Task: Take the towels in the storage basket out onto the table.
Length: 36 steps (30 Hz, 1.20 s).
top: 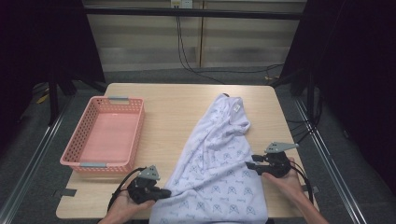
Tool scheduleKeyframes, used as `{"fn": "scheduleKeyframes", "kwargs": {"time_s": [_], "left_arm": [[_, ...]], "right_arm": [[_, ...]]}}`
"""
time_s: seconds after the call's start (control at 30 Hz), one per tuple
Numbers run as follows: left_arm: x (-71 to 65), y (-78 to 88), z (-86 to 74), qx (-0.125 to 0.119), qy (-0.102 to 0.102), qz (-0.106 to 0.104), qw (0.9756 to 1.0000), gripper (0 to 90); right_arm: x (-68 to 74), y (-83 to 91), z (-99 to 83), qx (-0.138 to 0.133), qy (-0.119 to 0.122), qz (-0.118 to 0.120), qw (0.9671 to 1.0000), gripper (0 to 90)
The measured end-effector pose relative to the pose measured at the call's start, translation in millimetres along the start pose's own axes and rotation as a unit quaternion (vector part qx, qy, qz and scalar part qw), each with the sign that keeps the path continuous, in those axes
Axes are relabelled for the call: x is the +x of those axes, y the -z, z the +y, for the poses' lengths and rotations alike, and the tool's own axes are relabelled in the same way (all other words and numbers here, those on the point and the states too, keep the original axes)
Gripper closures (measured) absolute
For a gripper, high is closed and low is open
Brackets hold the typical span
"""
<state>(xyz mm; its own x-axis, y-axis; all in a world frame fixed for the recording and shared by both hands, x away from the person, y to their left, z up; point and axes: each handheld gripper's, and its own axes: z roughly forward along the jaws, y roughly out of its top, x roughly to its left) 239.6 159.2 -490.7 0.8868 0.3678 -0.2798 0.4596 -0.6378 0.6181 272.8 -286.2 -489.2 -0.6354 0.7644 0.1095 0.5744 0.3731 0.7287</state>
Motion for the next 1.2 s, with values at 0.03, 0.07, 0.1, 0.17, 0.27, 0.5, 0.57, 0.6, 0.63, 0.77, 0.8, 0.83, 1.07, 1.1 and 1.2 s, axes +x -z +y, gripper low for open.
{"fn": "scheduleKeyframes", "kwargs": {"time_s": [0.03, 0.07, 0.1, 0.17, 0.27, 0.5, 0.57, 0.6, 0.63, 0.77, 0.8, 0.83, 1.07, 1.1, 1.2], "left_arm": [[-1.3, 0.9, 1.0, -0.006, -0.006, 0.000, 1.0000, 87.5], [0.0, 1.2, 3.0, -0.020, -0.004, -0.002, 0.9998, 83.0], [2.8, 1.3, 6.6, -0.032, 0.004, 0.001, 0.9995, 78.7], [11.4, -0.6, 16.6, -0.050, 0.010, 0.014, 0.9986, 72.8], [30.1, -5.8, 38.0, -0.080, 0.021, 0.019, 0.9964, 68.6], [80.1, -36.3, 81.6, -0.091, 0.044, 0.055, 0.9934, 69.7], [89.7, -43.7, 86.6, -0.093, 0.053, 0.064, 0.9922, 68.5], [92.7, -47.7, 88.3, -0.095, 0.056, 0.064, 0.9919, 67.1], [93.6, -50.8, 89.5, -0.092, 0.052, 0.073, 0.9917, 66.9], [88.6, -56.3, 87.8, -0.070, 0.029, 0.084, 0.9936, 77.9], [87.0, -54.8, 87.2, -0.061, 0.022, 0.090, 0.9938, 82.4], [85.6, -52.7, 85.8, -0.054, 0.015, 0.097, 0.9937, 87.3], [71.0, -31.8, 56.9, -0.051, 0.021, 0.100, 0.9934, 89.1], [68.6, -27.8, 51.1, -0.053, 0.026, 0.099, 0.9934, 89.1], [58.2, -18.5, 37.2, -0.049, 0.028, 0.092, 0.9942, 89.1]], "right_arm": [[0.2, -3.9, 0.8, 0.006, 0.001, 0.001, 1.0000, 52.6], [0.9, -7.5, 1.9, 0.009, 0.005, 0.006, 0.9999, 52.6], [2.0, -10.9, 3.2, 0.013, 0.009, 0.008, 0.9998, 52.7], [4.5, -15.4, 5.3, 0.018, 0.014, 0.007, 0.9997, 53.4], [4.2, -18.2, 7.4, 0.011, 0.009, 0.007, 0.9999, 54.2], [-12.7, -26.3, 25.9, -0.016, -0.017, -0.008, 0.9997, 55.2], [-17.6, -30.7, 28.8, -0.021, -0.022, -0.017, 0.9994, 54.6], [-19.8, -34.0, 28.9, -0.016, -0.023, -0.022, 0.9994, 54.1], [-21.6, -37.5, 28.0, -0.008, -0.024, -0.025, 0.9994, 53.8], [-23.1, -43.5, 24.0, 0.009, -0.011, -0.044, 0.9989, 55.5], [-21.9, -42.8, 23.9, 0.012, -0.007, -0.047, 0.9988, 60.8], [-20.5, -42.3, 23.1, 0.017, 0.002, -0.051, 0.9985, 64.5], [-19.4, -20.5, 12.9, 0.024, -0.008, -0.051, 0.9984, 88.8], [-20.3, -14.7, 10.2, 0.023, -0.008, -0.050, 0.9985, 89.0], [-20.0, 3.2, -1.3, 0.018, -0.017, -0.047, 0.9986, 89.1]]}}
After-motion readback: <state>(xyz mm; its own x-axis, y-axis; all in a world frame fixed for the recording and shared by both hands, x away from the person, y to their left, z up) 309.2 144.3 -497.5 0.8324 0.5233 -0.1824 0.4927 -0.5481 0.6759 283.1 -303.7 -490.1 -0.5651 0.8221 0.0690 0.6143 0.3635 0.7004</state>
